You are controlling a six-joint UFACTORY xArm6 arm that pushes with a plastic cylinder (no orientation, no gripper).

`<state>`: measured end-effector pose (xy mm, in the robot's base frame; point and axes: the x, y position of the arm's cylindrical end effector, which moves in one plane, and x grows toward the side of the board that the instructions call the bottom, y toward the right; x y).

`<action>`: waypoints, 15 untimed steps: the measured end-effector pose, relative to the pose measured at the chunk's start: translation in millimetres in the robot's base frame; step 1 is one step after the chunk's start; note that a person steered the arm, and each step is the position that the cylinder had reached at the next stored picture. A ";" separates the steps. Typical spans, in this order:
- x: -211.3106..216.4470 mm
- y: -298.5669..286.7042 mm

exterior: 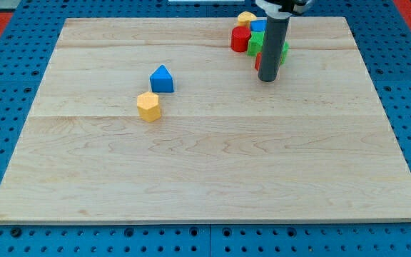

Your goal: Move the blue cube above the blue triangle

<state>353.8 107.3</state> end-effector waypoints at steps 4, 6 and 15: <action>-50.6 140.6; -101.1 101.3; -132.9 -115.6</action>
<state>220.9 -8.3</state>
